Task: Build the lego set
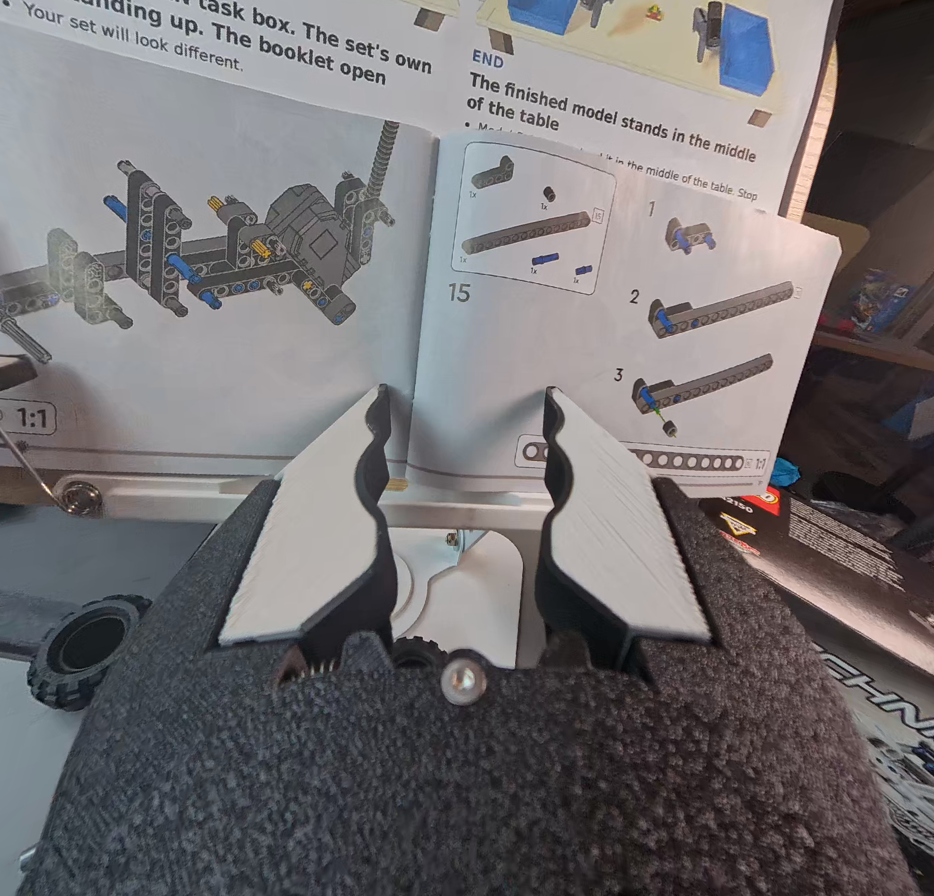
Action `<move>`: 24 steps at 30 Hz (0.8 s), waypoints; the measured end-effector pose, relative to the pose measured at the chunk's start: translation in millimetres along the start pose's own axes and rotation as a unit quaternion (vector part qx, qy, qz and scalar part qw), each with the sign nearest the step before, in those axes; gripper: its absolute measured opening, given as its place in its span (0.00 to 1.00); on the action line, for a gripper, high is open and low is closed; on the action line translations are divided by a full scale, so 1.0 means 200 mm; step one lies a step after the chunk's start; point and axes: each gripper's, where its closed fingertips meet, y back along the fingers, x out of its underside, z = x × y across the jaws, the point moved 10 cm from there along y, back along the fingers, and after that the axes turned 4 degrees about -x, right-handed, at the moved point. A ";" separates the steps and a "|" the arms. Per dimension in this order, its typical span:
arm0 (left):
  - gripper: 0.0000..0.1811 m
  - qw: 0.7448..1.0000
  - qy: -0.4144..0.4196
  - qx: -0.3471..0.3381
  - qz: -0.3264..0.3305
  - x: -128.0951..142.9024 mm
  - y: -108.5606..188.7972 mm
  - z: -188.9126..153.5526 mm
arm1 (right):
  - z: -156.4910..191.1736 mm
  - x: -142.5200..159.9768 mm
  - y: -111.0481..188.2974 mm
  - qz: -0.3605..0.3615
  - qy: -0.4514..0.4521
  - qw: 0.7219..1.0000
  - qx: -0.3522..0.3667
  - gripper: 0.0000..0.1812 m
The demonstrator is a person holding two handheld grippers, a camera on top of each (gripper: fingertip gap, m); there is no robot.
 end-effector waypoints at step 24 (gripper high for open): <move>0.06 0.878 -0.450 0.085 0.139 -0.01 -0.25 -0.55 | -0.37 0.25 0.18 -0.036 -0.057 0.997 -0.045 0.35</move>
